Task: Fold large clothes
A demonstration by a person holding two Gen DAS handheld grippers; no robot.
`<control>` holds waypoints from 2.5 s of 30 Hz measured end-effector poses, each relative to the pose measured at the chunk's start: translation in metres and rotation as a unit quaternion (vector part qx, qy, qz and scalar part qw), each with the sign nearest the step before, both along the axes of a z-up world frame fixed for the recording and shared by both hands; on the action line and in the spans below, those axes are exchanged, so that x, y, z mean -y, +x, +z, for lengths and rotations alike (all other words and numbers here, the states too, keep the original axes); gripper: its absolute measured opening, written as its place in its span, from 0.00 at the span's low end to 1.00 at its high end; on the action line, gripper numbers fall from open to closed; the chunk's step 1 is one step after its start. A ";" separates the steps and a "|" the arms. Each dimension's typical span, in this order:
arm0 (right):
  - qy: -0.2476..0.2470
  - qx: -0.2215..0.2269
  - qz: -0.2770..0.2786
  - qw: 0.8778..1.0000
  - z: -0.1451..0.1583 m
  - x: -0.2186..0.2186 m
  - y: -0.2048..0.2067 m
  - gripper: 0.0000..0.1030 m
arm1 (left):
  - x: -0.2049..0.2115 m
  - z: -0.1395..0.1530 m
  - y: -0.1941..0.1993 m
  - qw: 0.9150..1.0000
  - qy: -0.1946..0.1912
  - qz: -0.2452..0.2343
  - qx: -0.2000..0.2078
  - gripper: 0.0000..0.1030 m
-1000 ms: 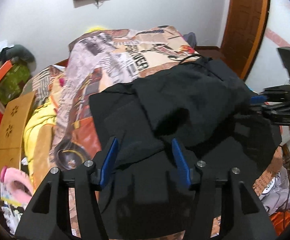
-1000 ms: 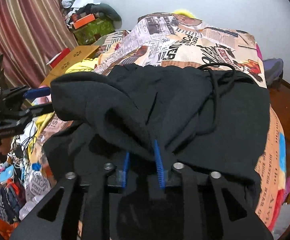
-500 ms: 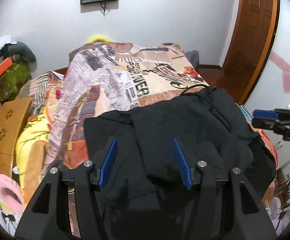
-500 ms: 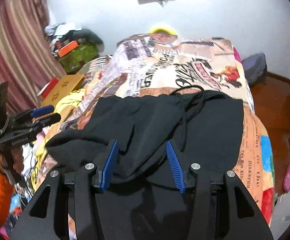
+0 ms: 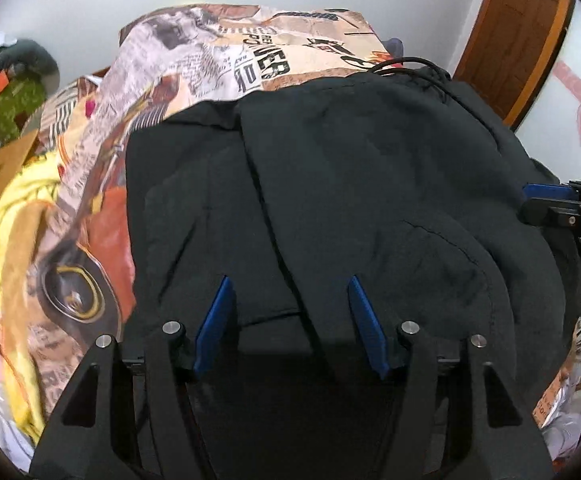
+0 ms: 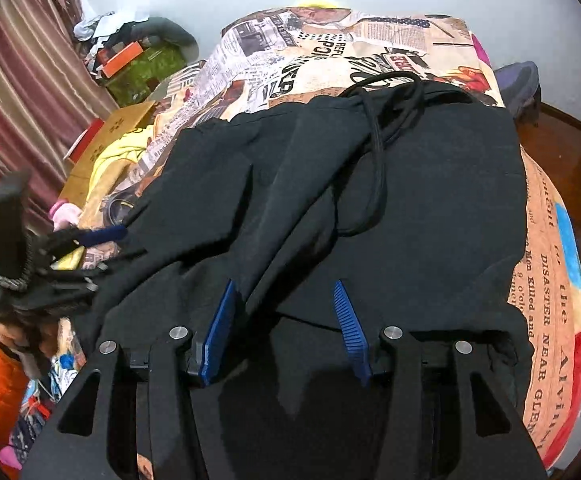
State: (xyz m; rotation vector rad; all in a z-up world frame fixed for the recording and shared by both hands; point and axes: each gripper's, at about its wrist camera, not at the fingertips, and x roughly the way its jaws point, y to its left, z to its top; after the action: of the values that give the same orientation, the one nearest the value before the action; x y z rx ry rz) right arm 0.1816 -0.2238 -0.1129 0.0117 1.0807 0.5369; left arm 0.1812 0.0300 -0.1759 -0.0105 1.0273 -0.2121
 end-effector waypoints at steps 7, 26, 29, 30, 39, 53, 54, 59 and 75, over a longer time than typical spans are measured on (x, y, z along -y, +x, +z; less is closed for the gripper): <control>0.011 0.032 -0.018 0.999 0.023 0.013 0.014 0.46 | -0.024 0.030 0.014 0.999 0.011 0.028 0.033 0.58; 0.016 0.011 -0.190 0.982 0.007 0.122 0.095 0.49 | -0.155 -0.038 0.088 0.981 -0.069 0.173 -0.059 0.61; 0.036 -0.040 -0.189 0.980 -0.019 0.128 0.106 0.49 | -0.161 -0.069 0.095 0.972 -0.108 0.184 -0.098 0.61; 0.045 -0.056 -0.187 0.980 -0.026 0.129 0.109 0.49 | -0.164 -0.078 0.097 0.968 -0.129 0.188 -0.109 0.61; 0.140 -0.100 -0.173 0.970 -0.040 0.140 0.123 0.52 | -0.168 -0.101 0.113 0.941 -0.258 0.175 -0.130 0.60; 0.165 -0.049 -0.144 0.975 -0.002 0.118 0.131 0.07 | -0.152 -0.047 0.123 0.971 -0.153 0.168 -0.068 0.04; 0.152 -0.032 -0.135 0.979 0.008 0.112 0.131 0.07 | -0.151 -0.036 0.123 0.974 -0.145 0.164 -0.056 0.04; 0.104 0.018 -0.106 0.989 0.029 0.083 0.140 0.07 | -0.147 0.003 0.137 0.980 -0.128 0.154 -0.009 0.04; 0.042 -0.013 -0.134 0.990 -0.009 0.077 0.173 0.10 | -0.160 -0.039 0.152 0.984 -0.017 0.173 -0.044 0.06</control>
State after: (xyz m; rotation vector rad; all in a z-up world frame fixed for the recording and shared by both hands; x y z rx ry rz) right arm 0.3549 -0.3011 -0.1224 0.2355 1.0622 0.3409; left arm 0.3336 0.1902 -0.2153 -0.2293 1.0912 0.0899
